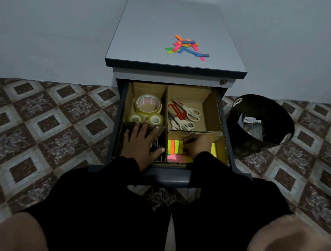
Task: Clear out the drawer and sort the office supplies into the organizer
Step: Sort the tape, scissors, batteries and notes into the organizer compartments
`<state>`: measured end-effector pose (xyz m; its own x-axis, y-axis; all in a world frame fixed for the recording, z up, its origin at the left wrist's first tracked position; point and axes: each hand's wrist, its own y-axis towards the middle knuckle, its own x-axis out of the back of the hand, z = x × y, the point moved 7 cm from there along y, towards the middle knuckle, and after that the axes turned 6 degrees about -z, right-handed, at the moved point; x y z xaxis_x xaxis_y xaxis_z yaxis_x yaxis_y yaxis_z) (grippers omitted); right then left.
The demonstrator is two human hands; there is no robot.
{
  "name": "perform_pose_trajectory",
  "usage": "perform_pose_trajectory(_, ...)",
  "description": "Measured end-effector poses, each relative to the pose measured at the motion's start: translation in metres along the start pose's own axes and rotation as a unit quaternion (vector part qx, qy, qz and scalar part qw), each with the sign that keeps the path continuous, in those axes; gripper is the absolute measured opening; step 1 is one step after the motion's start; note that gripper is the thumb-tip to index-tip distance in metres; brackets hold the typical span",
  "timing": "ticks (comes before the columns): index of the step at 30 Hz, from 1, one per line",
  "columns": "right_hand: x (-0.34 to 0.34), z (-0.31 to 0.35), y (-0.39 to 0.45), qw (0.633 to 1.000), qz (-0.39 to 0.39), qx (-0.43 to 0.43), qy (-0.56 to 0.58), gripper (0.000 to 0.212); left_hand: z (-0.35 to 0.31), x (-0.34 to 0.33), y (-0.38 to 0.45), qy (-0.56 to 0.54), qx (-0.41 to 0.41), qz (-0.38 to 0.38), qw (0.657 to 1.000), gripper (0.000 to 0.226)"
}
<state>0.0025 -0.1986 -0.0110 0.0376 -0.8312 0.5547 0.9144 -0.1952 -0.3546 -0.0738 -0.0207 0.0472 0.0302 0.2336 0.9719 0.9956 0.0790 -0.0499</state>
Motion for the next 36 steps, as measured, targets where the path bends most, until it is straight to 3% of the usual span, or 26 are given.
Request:
perform_pose_trajectory(10,0.008,0.004,-0.017,0.996,0.022,-0.040,0.073,0.030,0.000,-0.001,0.000,-0.003,-0.002,-0.001,1.000,0.068)
perform_pose_trajectory(19,0.019,0.003,-0.016,0.997,-0.019,-0.037,0.060,0.029,0.000,-0.001,0.000,0.006,-0.002,0.003,1.000,0.068)
perform_pose_trajectory(22,0.023,0.008,-0.020,0.996,0.010,-0.031,0.085,0.029,-0.001,0.002,0.000,0.002,0.000,-0.002,1.000,0.067)
perform_pose_trajectory(28,0.056,0.038,-0.022,0.991,0.056,0.055,0.109,0.028,-0.004,0.033,0.011,-0.048,0.001,-0.079,0.996,0.057)
perform_pose_trajectory(31,0.080,0.068,-0.013,0.988,0.050,0.105,0.098,0.029,-0.010,0.063,0.030,-0.083,-0.011,-0.121,0.989,0.053)
perform_pose_trajectory(34,0.103,0.101,0.001,0.984,0.040,0.138,0.102,0.027,-0.017,0.098,0.056,-0.113,-0.018,-0.175,0.978,0.064)
perform_pose_trajectory(36,0.115,0.123,0.012,0.982,0.027,0.153,0.108,0.025,-0.021,0.116,0.074,-0.111,-0.012,-0.179,0.977,0.056)
